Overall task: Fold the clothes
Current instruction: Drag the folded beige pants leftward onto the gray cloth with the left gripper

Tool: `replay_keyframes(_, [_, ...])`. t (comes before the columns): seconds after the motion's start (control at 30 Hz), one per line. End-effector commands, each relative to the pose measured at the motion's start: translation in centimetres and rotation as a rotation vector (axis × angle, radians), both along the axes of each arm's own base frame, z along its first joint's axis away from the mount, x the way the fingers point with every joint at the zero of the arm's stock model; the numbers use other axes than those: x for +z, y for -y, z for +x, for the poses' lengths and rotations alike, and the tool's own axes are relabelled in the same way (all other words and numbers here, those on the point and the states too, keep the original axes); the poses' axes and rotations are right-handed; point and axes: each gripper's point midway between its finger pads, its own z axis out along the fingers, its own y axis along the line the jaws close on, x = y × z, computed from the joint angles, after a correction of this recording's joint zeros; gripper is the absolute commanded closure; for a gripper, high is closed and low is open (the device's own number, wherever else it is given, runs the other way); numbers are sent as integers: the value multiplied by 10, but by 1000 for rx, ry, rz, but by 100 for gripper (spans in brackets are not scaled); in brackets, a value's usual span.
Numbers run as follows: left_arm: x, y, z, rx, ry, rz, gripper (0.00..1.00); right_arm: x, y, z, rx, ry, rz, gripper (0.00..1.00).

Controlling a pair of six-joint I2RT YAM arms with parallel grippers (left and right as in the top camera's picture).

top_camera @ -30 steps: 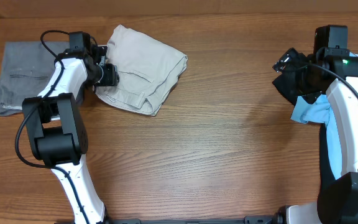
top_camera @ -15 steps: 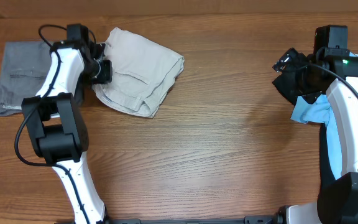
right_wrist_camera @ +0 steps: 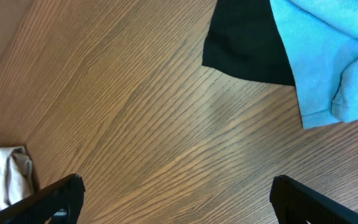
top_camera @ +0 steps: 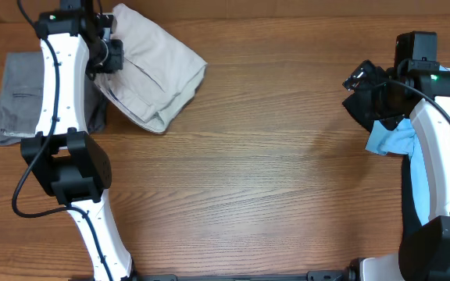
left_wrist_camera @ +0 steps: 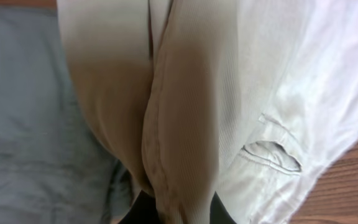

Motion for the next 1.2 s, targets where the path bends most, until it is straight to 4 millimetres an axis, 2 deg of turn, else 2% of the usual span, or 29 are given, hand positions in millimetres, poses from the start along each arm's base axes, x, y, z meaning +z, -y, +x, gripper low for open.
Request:
replay_keyframes(0.0, [34, -19, 6, 17, 73, 52, 96, 2, 3, 1, -2, 8, -12, 0])
replay_keyframes(0.2, [57, -43, 5, 63, 123, 63, 96, 2, 3, 1, -2, 9, -11, 0])
replay_keyframes(0.7, [55, -130, -25, 238, 94, 67, 96, 2, 3, 1, -2, 8, -12, 0])
replay_keyframes(1.17, [61, -175, -33, 358, 144, 62, 96, 2, 3, 1, -2, 8, -12, 0])
